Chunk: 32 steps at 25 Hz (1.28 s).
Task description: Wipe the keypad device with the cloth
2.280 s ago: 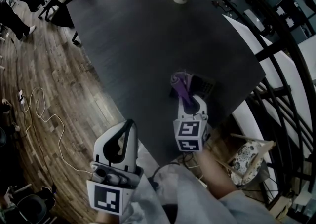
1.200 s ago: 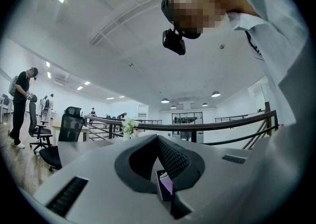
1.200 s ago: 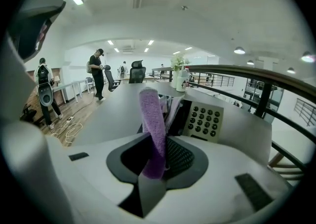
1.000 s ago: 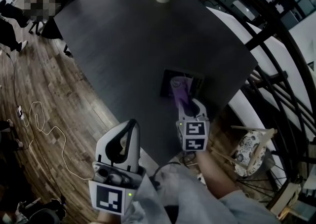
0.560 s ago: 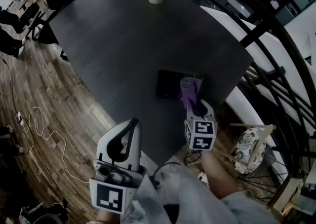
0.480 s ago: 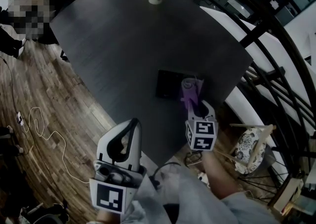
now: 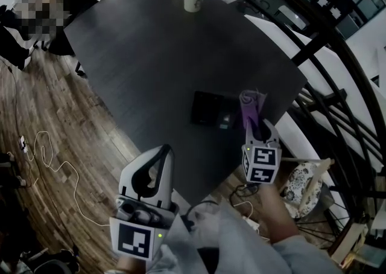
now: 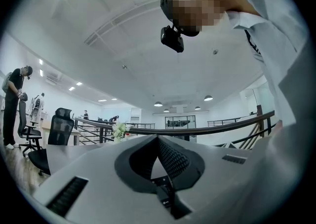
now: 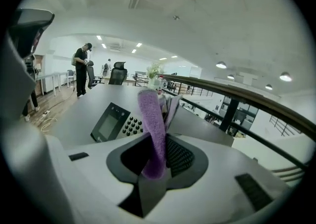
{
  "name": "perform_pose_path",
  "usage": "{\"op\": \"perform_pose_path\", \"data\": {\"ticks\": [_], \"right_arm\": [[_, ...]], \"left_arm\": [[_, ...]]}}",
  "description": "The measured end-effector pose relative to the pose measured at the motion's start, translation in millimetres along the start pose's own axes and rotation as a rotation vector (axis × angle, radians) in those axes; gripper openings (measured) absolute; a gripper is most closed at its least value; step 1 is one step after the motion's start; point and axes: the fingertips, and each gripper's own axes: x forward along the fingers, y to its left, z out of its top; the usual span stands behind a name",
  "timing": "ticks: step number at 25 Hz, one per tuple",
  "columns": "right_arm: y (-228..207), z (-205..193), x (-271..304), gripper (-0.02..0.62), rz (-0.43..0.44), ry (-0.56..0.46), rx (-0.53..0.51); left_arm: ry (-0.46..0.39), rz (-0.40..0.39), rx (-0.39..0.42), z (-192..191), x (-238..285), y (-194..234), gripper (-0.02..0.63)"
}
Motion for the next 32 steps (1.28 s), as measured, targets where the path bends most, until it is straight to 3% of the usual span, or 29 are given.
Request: {"op": "perform_pose_path", "data": {"ticks": [9, 16, 23, 28, 32], "right_arm": [[2, 66, 26, 0.091, 0.040, -0.126, -0.211], [53, 108, 43, 0.091, 0.188, -0.246, -0.470], [98, 108, 61, 0.091, 0.308, -0.217, -0.724], [113, 99, 67, 0.091, 0.324, -0.204, -0.931], [117, 94, 69, 0.091, 0.322, -0.186, -1.011]], "left_arm": [[-0.015, 0.047, 0.005, 6, -5, 8, 0.011], [-0.014, 0.099, 0.009, 7, -14, 15, 0.011], [-0.014, 0.148, 0.011, 7, -22, 21, 0.011], [-0.008, 0.172, 0.009, 5, -26, 23, 0.011], [-0.010, 0.180, 0.008, 6, -28, 23, 0.011]]}}
